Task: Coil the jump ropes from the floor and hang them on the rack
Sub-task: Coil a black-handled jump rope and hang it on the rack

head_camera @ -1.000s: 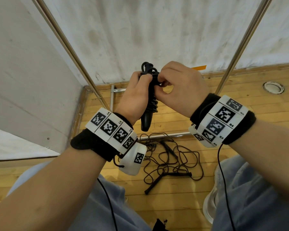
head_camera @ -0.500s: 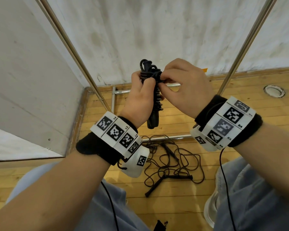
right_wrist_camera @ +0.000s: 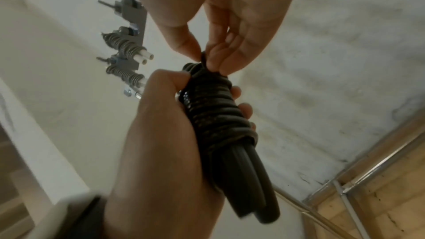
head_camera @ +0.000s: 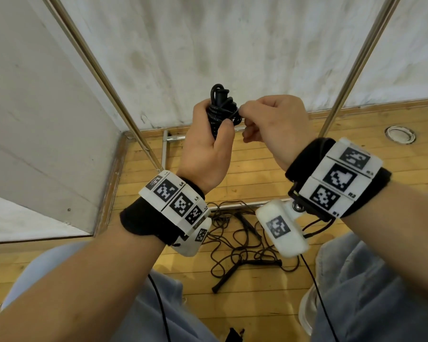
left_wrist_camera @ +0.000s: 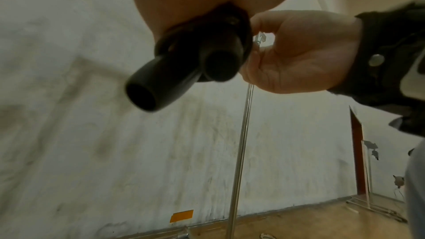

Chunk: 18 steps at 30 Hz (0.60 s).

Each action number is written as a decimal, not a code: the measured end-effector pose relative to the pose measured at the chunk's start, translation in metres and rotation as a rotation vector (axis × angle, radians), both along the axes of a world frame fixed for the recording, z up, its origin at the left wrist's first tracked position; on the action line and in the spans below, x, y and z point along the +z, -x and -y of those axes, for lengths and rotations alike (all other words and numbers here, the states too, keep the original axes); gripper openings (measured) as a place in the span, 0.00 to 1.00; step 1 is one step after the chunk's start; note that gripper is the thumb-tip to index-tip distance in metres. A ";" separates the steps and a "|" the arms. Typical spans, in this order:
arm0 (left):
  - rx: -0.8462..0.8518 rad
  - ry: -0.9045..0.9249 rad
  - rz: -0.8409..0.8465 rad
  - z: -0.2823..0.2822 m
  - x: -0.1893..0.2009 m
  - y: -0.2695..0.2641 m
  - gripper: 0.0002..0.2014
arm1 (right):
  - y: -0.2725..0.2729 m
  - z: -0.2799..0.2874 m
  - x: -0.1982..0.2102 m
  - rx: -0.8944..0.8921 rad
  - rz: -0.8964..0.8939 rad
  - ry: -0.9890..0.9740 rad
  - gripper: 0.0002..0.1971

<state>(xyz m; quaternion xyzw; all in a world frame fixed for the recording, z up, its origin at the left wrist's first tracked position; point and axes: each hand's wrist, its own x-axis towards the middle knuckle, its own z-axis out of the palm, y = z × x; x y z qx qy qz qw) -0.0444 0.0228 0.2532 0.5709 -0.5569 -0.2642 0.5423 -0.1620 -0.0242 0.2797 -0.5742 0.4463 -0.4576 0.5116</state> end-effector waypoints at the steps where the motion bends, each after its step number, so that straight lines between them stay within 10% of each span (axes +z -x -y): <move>1: 0.007 0.005 0.008 0.000 0.000 0.001 0.13 | 0.002 0.004 0.001 -0.029 0.020 -0.038 0.12; 18: 0.162 -0.036 0.024 0.008 -0.002 -0.001 0.05 | -0.005 0.008 -0.004 0.076 -0.014 -0.216 0.09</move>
